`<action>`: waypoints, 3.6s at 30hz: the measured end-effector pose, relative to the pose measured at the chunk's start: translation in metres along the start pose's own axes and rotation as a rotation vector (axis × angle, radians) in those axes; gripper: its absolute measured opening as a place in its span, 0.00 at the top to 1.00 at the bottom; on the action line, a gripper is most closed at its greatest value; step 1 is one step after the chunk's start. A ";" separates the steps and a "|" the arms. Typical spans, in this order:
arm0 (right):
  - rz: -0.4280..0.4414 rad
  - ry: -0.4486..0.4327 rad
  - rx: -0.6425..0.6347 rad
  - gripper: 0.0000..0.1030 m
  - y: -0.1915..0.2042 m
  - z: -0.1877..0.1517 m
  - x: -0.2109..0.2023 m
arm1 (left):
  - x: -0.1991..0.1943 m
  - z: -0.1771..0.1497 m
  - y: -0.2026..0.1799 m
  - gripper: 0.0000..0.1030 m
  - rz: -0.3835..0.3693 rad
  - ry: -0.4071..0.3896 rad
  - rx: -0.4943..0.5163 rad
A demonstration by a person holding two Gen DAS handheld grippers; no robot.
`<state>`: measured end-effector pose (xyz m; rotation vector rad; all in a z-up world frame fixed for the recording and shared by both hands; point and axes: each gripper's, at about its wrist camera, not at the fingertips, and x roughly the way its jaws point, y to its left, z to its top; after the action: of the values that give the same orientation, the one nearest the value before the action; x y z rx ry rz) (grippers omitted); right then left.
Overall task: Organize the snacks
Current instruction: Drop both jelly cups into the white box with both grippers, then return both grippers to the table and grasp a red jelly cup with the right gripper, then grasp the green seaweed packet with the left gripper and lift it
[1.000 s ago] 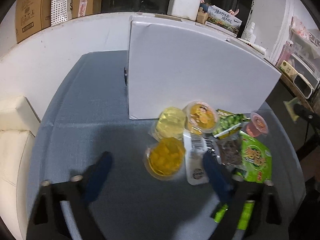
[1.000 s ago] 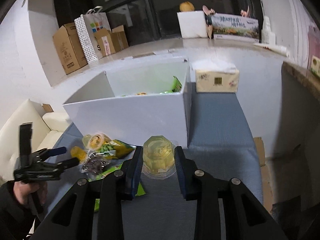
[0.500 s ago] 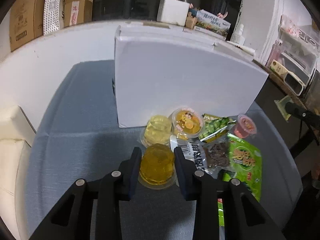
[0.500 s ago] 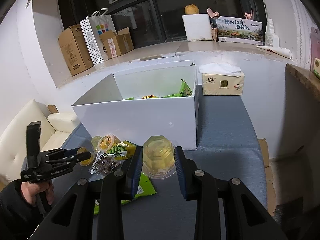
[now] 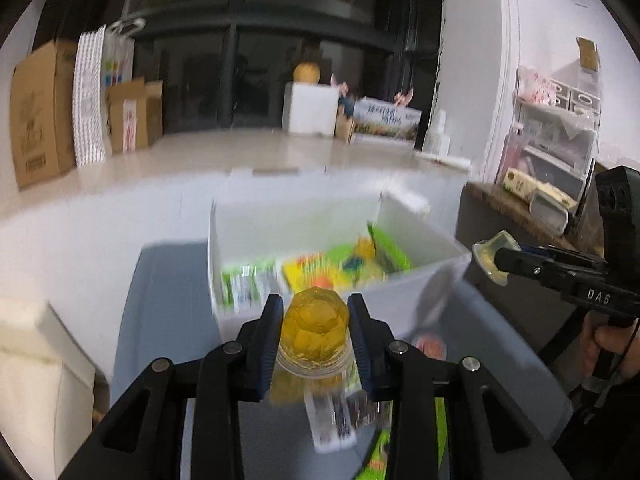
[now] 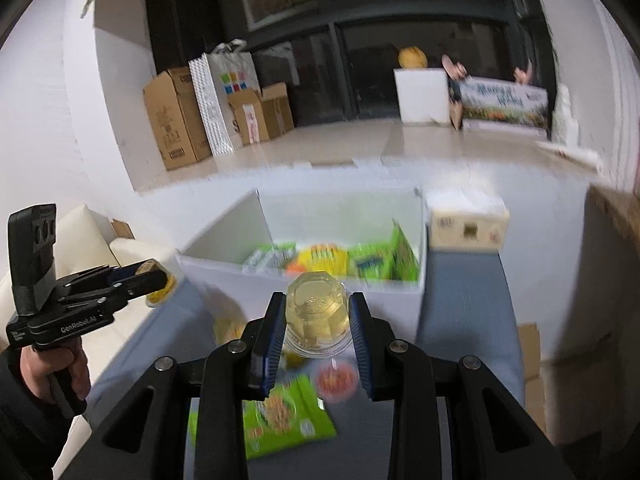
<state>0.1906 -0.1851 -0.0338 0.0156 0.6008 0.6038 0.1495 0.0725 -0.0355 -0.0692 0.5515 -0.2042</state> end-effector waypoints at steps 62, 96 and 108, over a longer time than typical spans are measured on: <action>-0.058 0.378 0.102 0.55 -0.024 -0.094 0.115 | -0.029 -0.107 -0.007 0.00 0.074 0.167 -0.184; -0.044 0.059 0.087 0.55 -0.011 -0.058 -0.052 | 0.073 -0.133 -0.088 0.02 -0.134 0.413 0.075; -0.037 0.062 0.102 0.55 -0.014 -0.066 -0.058 | 0.058 -0.125 -0.106 0.31 -0.184 0.384 0.125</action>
<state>0.1247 -0.2375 -0.0605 0.0812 0.6903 0.5393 0.1130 -0.0445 -0.1587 0.0427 0.9143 -0.4355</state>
